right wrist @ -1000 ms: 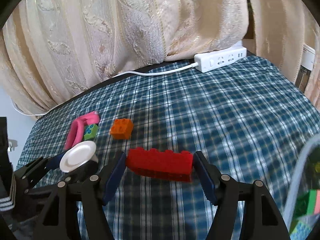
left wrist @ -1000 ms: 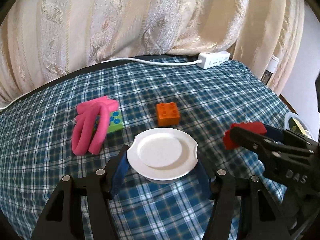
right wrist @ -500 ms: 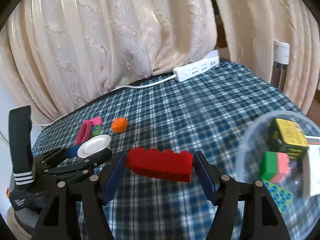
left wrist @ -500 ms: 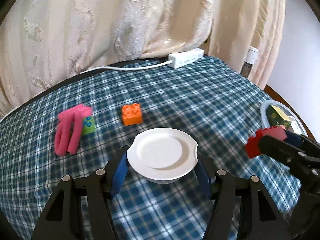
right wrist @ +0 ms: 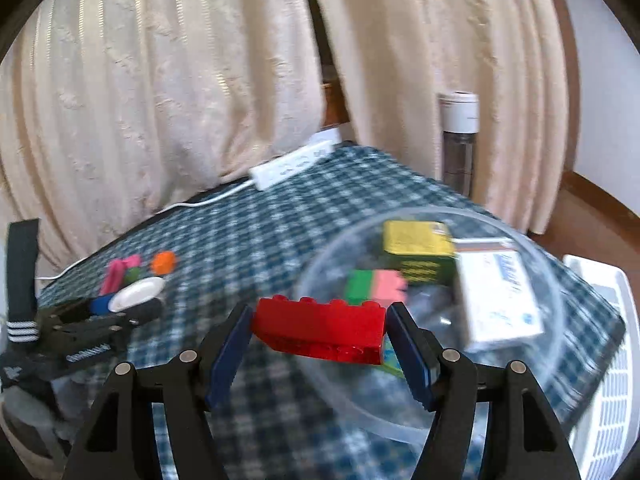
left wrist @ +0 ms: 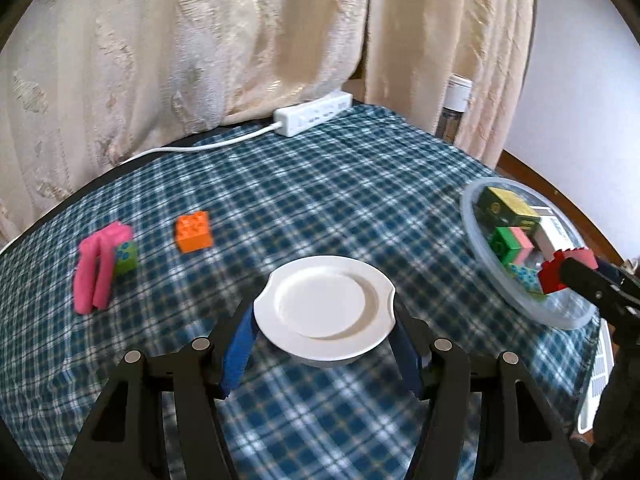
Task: Organize objects
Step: 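Carry red brick with right tool while left tool carries saucer toward bowl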
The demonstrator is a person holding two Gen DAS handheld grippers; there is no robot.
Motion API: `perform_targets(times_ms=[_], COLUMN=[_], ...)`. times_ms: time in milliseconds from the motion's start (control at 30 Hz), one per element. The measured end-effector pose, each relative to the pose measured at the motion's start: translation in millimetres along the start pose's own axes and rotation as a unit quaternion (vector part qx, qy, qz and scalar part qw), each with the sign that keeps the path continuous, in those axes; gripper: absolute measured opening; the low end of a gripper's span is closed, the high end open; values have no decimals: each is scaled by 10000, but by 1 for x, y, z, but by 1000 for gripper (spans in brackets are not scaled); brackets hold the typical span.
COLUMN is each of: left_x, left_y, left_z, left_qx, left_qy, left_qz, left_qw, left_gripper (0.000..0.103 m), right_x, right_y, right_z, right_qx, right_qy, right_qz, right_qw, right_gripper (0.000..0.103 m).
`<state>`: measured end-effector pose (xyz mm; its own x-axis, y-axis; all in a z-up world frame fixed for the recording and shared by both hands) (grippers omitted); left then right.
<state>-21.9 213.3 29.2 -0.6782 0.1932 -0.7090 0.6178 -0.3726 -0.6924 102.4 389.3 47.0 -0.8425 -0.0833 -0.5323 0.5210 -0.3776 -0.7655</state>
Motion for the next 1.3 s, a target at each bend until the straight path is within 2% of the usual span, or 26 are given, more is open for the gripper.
perform_targets(times_ms=[167,500,900,1300], left_x=[-6,-9,-18,-23], left_y=[-2,-3,-7,-11], left_z=[-19,-49,-75,-104], left_qx=[79,209,396,639], left_qy=[93,208,333,479], left_qz=[-25,43,-8,-48], left_qw=[9999,9996,9987,9968], left_gripper=[63,63,63,63], right_x=[-12,-14,-10,-25], right_y=[6,17,22,16], right_z=[-23,-49,-60,-69], right_qx=[139,227,260,348], right_qy=[181,280,227,201], right_qz=[-69,33,109,-171], right_qw=[9997,9993,9993,9990], right_gripper=[72,72,72,72])
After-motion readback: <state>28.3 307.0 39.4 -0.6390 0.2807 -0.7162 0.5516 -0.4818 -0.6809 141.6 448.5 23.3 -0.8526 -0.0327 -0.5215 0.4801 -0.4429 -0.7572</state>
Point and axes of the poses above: each gripper's, at about its wrist camera, not at the fingertips, and x roughly the way its jaws point, z to its left, y to its underside, the point moved 4 cm from there along x, roughly the way its jaws point, and after that the axes turned 15 degrees about -y, right-handed, at the moved point
